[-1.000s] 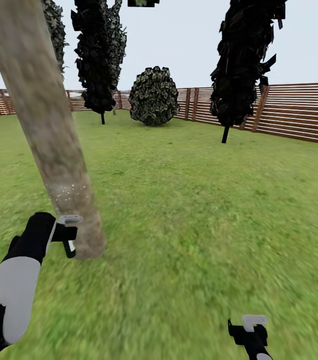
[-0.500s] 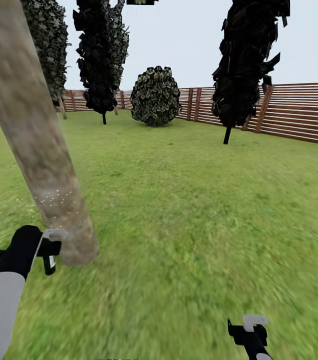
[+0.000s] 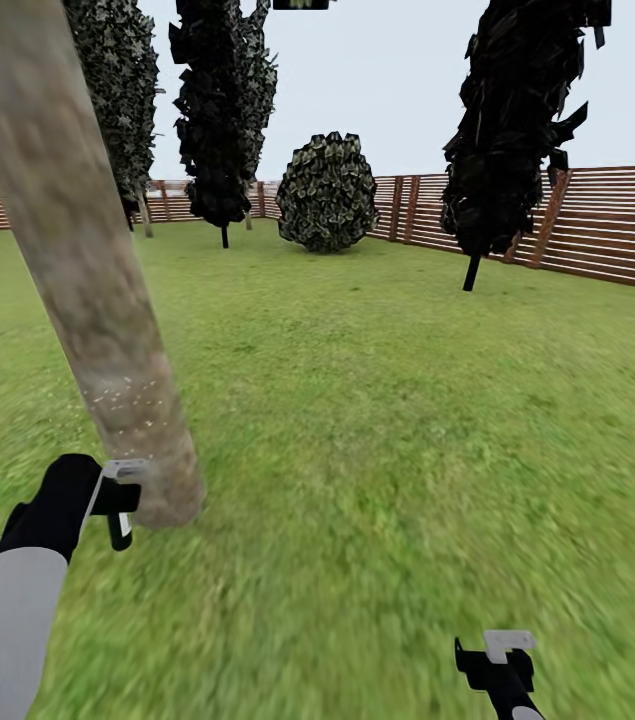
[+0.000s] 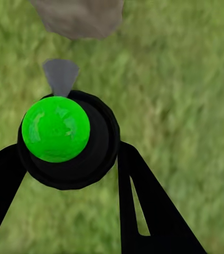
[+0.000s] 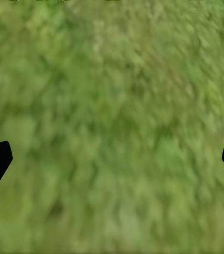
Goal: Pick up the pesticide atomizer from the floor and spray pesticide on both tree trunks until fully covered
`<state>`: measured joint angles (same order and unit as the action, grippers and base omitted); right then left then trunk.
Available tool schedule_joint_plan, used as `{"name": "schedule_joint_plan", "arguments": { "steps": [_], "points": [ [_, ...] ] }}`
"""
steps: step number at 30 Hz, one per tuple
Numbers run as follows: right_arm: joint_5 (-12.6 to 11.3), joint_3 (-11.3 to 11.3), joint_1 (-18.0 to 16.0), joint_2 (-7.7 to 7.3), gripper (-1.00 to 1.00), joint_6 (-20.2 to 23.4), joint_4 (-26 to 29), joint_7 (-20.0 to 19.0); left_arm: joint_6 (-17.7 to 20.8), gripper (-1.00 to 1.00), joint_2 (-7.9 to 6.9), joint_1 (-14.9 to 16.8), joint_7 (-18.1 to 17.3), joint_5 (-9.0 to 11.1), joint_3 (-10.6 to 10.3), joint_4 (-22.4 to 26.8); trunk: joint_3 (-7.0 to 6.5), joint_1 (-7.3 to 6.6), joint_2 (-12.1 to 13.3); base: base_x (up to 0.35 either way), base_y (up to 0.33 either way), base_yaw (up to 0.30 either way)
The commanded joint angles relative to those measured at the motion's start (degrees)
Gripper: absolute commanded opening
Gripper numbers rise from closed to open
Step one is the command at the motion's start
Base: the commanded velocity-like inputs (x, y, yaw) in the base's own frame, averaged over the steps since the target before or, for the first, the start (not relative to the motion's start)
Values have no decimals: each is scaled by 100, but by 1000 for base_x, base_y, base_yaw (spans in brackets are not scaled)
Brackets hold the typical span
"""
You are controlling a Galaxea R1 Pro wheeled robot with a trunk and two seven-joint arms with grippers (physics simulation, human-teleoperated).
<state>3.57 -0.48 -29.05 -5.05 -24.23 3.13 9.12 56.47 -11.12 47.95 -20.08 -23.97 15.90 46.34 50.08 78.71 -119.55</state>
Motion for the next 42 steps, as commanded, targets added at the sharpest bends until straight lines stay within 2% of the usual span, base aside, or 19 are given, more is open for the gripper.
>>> {"name": "schedule_joint_plan", "arguments": {
  "steps": [1, 8, 13, 15, 20, 21, 25, 27, 29, 32, 36, 42],
  "points": [
    [38, -4, -4, -2, 100, -12, -5, 28, 18, -100, 8, 4, -19, -53, 16, 6, 5, 1, -2, 209, -76, 0],
    [38, -4, -4, 4, 100, -12, -5, 28, 15, -100, -4, 1, 64, -54, 32, 0, 5, 1, -2, 239, -155, 0],
    [38, -2, -4, 6, 100, -12, -5, 28, 14, -100, -61, -15, 73, -64, 50, -17, 5, 1, -2, 18, -268, 1],
    [38, 2, -4, 11, 100, -12, -5, 28, -17, -100, -69, -224, 74, -53, 49, -59, 5, 1, -2, 1, -273, 171],
    [38, 1, -4, 21, 100, -12, -5, 28, -63, -100, -39, -307, 74, -25, 75, -101, 5, 1, -2, 101, -260, 262],
    [38, 1, -4, 21, 100, -12, -5, 28, -101, -100, -39, -333, 74, -20, 111, -113, 5, 1, -2, 204, -218, 205],
    [38, -3, -4, 12, 100, -12, -5, 28, -658, -100, -39, -412, 82, -18, 562, -402, 5, 1, -2, 237, -191, 45],
    [38, -4, -4, 7, 100, -12, -5, 28, -859, -100, -33, -416, 83, -25, 684, -575, 5, 1, -2, 267, -171, 6],
    [38, -2, -4, 4, 100, -12, -5, 28, -1160, -100, -31, -431, 85, -28, 737, -867, 5, 1, -2, 277, -167, 2],
    [38, 2, -4, 4, 100, -12, -6, 28, -1445, -100, -37, -476, 184, -22, 792, -1009, 5, 1, -2, 279, -167, 0],
    [38, 2, -4, 12, 100, -12, -5, 28, -1521, -100, -32, -562, 597, -8, 825, -1035, 5, 1, -2, 280, -168, 0],
    [38, 4, -4, 18, 100, -12, -5, 28, -1530, -100, -21, -576, 667, -44, 812, -1036, 5, 1, -2, 159, -223, 214]
  ]
}}
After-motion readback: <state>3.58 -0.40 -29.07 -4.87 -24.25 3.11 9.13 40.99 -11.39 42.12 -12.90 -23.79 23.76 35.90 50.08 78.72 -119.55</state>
